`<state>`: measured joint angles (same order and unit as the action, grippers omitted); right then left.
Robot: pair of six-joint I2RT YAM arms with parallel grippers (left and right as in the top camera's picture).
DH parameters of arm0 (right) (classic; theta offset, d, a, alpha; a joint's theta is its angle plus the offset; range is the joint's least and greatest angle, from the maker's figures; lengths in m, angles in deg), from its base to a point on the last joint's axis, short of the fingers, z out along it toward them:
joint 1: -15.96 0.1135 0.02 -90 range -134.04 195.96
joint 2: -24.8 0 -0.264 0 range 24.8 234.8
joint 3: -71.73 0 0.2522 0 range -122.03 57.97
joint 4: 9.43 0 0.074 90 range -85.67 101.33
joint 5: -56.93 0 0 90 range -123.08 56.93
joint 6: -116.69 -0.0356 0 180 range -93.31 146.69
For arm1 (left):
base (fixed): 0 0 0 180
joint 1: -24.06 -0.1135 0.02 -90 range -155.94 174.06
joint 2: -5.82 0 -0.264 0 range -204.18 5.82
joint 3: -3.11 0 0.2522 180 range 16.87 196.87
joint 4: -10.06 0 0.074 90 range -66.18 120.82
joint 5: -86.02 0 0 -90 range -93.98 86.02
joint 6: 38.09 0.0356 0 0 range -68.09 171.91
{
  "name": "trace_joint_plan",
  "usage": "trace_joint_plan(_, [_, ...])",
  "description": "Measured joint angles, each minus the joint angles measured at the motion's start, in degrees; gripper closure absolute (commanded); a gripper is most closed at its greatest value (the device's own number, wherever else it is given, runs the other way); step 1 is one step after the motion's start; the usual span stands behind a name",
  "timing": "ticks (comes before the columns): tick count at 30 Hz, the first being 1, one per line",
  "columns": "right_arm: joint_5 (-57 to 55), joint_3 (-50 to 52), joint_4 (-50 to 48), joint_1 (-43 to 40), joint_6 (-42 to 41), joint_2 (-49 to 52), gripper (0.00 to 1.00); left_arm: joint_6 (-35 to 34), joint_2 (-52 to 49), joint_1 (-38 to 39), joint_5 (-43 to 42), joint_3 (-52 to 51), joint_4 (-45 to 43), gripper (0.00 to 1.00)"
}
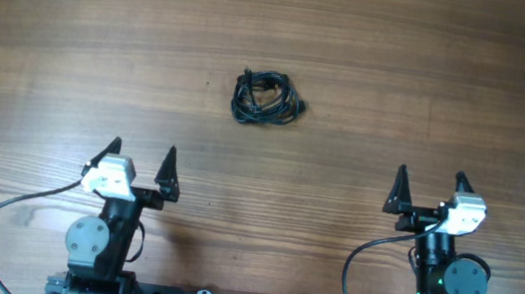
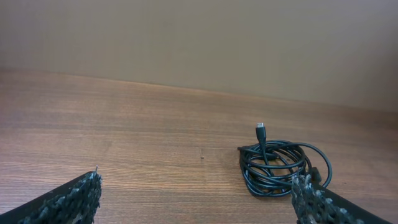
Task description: Untangle cables
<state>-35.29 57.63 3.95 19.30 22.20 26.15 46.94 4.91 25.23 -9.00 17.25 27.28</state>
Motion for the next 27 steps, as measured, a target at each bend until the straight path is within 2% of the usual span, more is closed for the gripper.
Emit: trace_joint_plan(27, [0.0,0.0,0.0,0.0,0.0,0.0,0.00,0.0,0.0,0.0,0.6,0.0,0.0,0.00])
